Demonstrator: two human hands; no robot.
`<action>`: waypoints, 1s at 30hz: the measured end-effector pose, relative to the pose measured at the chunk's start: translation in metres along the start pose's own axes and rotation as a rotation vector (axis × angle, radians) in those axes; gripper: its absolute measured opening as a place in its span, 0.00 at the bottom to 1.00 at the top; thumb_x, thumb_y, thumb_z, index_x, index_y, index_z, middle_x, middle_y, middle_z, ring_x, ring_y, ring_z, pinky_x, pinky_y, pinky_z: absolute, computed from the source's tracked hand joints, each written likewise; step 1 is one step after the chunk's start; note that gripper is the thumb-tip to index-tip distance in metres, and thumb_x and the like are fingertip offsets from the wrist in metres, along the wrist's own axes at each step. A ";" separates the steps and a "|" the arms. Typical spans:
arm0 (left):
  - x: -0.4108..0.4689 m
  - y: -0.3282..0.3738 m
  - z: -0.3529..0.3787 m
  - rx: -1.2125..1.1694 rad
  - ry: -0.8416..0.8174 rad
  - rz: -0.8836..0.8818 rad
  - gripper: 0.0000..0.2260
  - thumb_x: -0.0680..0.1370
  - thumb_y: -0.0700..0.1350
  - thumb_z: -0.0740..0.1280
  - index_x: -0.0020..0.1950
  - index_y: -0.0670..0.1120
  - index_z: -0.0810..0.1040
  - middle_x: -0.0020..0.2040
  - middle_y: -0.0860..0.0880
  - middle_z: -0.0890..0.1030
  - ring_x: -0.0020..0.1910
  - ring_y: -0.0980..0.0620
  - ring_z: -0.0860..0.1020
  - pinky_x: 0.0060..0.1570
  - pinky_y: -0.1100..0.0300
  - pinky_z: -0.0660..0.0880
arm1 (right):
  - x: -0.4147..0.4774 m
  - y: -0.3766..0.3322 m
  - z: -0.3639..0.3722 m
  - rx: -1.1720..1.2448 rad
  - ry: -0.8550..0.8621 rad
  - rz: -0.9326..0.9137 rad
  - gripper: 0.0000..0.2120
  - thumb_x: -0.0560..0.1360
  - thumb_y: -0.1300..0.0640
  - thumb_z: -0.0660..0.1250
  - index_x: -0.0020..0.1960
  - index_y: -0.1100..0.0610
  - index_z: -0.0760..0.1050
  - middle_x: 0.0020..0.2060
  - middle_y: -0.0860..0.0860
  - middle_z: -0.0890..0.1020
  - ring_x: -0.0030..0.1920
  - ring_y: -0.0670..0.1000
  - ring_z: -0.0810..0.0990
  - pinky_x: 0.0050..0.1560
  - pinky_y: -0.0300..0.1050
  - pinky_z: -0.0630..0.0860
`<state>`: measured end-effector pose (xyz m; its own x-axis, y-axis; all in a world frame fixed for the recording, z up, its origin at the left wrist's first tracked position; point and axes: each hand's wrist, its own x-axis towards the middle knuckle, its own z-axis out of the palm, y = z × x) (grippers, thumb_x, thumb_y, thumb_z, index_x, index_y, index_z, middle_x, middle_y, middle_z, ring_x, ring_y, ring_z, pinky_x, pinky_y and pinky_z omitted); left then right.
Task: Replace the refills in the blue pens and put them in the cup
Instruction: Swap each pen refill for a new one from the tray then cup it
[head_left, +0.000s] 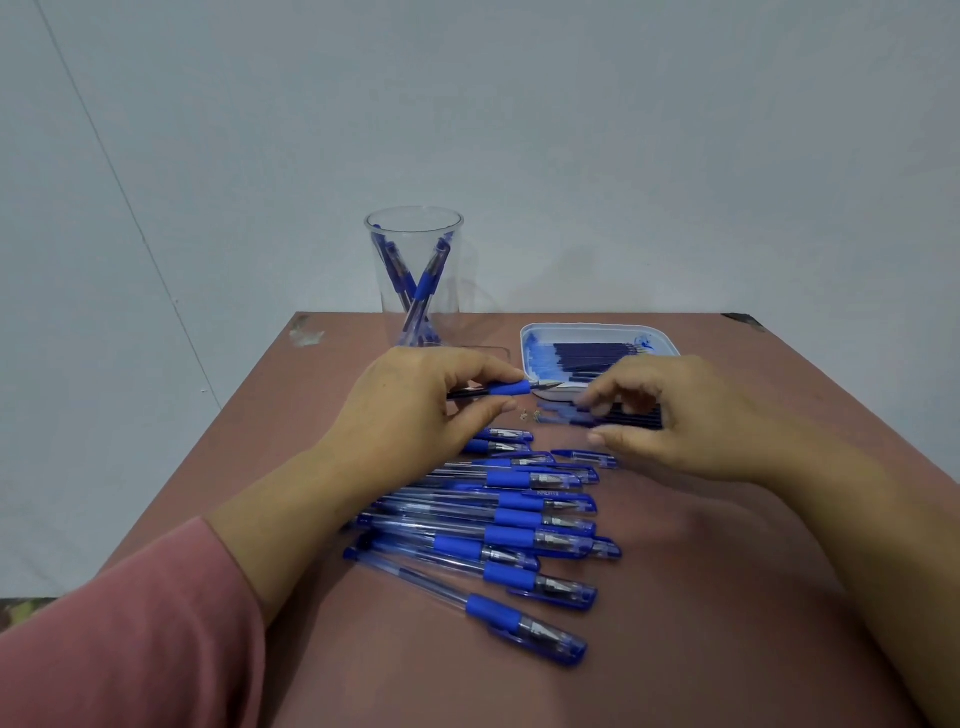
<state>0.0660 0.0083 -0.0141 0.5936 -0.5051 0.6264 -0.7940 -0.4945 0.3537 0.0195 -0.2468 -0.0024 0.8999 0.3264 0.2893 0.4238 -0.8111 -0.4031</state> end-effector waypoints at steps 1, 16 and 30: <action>0.000 0.000 0.000 0.002 0.001 -0.002 0.11 0.74 0.51 0.72 0.56 0.56 0.83 0.46 0.62 0.84 0.45 0.64 0.80 0.44 0.64 0.80 | -0.003 0.004 -0.004 -0.001 -0.052 0.027 0.11 0.69 0.49 0.75 0.48 0.38 0.77 0.42 0.37 0.80 0.45 0.43 0.78 0.46 0.43 0.77; 0.000 -0.002 0.002 0.013 -0.021 -0.011 0.11 0.74 0.50 0.73 0.56 0.58 0.83 0.46 0.62 0.84 0.42 0.63 0.81 0.43 0.59 0.81 | -0.001 0.001 -0.004 0.073 0.075 0.160 0.09 0.71 0.57 0.74 0.41 0.45 0.76 0.33 0.46 0.79 0.30 0.41 0.73 0.33 0.32 0.71; -0.002 0.002 0.004 -0.002 -0.038 0.029 0.12 0.74 0.48 0.74 0.56 0.56 0.83 0.44 0.60 0.84 0.40 0.61 0.81 0.40 0.58 0.80 | 0.003 -0.018 0.008 0.124 0.186 -0.027 0.07 0.71 0.59 0.74 0.49 0.51 0.81 0.37 0.44 0.81 0.40 0.43 0.79 0.42 0.33 0.75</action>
<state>0.0633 0.0054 -0.0176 0.5752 -0.5452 0.6098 -0.8109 -0.4780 0.3375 0.0153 -0.2277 -0.0017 0.8581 0.2430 0.4523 0.4676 -0.7338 -0.4929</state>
